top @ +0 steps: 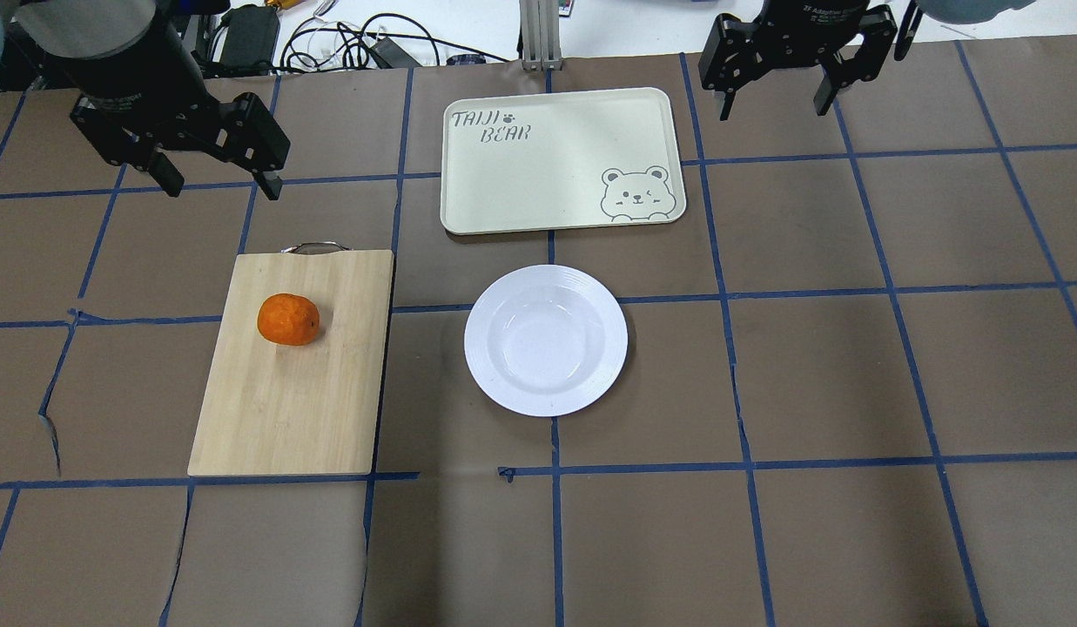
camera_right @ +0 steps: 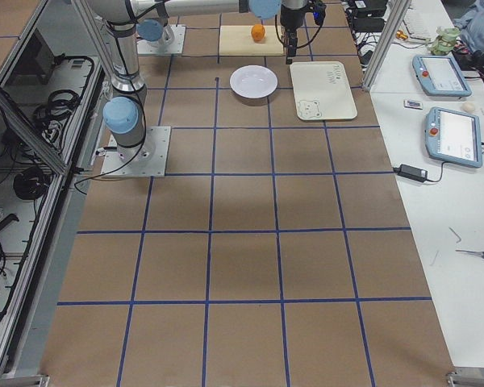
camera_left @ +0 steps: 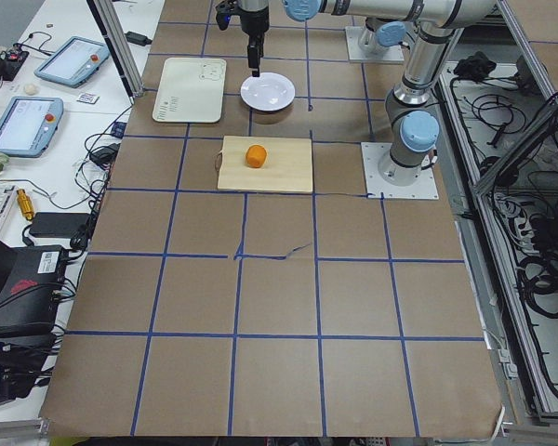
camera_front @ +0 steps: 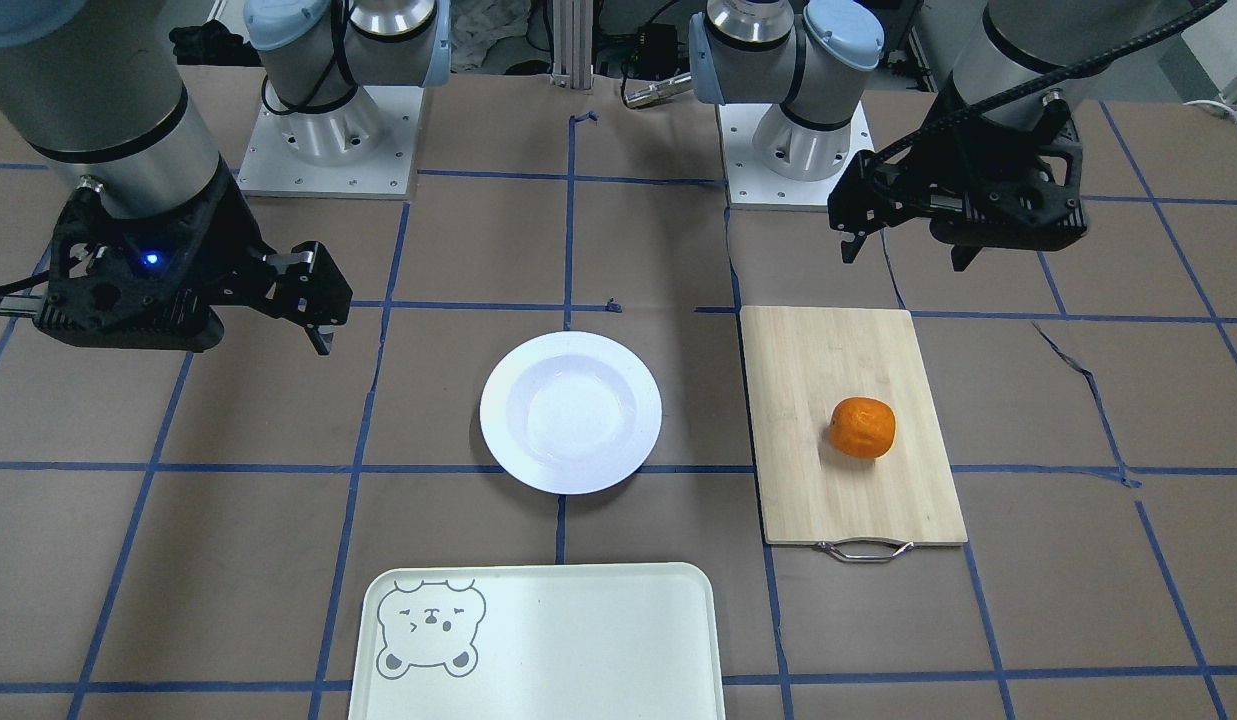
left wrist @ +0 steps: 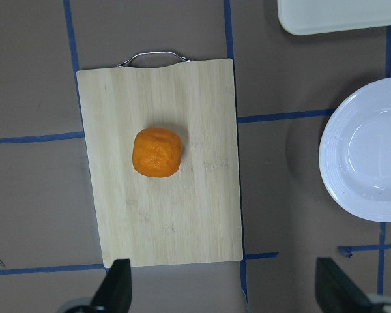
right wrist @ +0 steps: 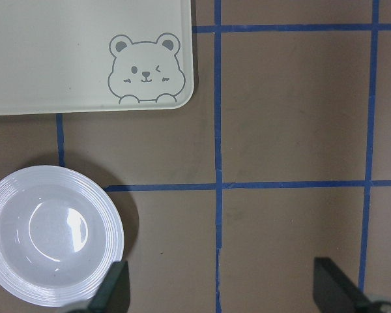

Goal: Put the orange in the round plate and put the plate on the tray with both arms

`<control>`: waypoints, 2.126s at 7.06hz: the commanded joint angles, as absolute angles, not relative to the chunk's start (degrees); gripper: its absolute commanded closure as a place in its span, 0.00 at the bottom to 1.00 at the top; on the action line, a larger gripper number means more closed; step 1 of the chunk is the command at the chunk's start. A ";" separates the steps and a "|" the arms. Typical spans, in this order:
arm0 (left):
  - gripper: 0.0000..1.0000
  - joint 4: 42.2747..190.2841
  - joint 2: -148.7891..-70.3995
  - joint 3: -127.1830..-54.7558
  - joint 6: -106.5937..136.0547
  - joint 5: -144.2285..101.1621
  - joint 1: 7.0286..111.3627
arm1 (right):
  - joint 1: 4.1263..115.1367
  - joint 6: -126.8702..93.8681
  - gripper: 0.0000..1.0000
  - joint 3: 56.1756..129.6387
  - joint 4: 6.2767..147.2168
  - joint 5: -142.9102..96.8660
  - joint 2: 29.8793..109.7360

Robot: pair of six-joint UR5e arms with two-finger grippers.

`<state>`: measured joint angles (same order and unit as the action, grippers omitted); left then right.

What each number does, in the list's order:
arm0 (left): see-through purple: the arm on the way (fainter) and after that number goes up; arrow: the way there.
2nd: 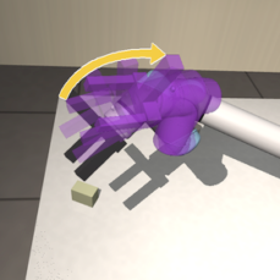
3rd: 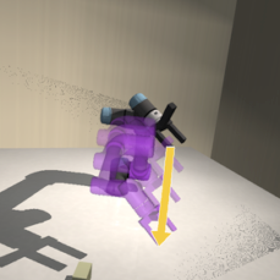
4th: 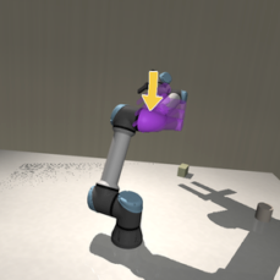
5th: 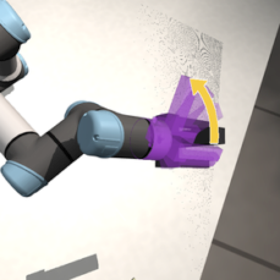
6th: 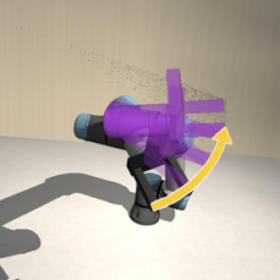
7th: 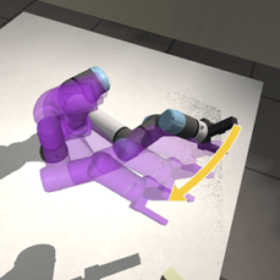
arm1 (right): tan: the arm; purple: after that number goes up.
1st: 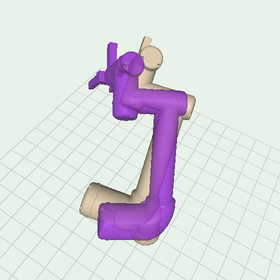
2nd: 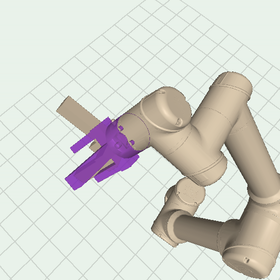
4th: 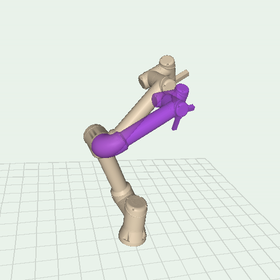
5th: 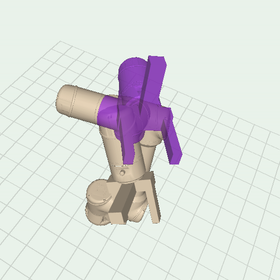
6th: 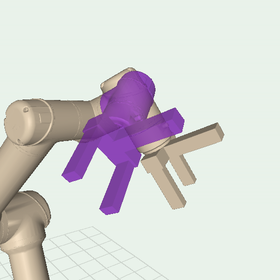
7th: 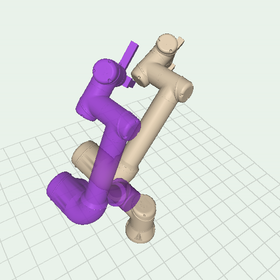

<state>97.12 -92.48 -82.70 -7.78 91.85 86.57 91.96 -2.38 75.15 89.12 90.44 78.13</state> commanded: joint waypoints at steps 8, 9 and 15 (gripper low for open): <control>0.00 97.03 -92.55 -82.71 -7.47 91.85 86.57 | 91.93 -2.37 0.00 75.15 89.21 90.44 78.13; 0.00 97.03 -92.46 -82.62 -6.95 91.93 86.49 | 91.93 -2.37 0.00 75.15 89.21 90.44 78.13; 0.00 83.87 -96.84 -91.65 -3.08 90.71 77.00 | 91.58 -2.37 0.00 75.15 88.95 90.44 78.13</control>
<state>86.90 -95.56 -88.68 -4.28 91.08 77.68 91.72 -2.37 75.15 89.08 90.44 78.14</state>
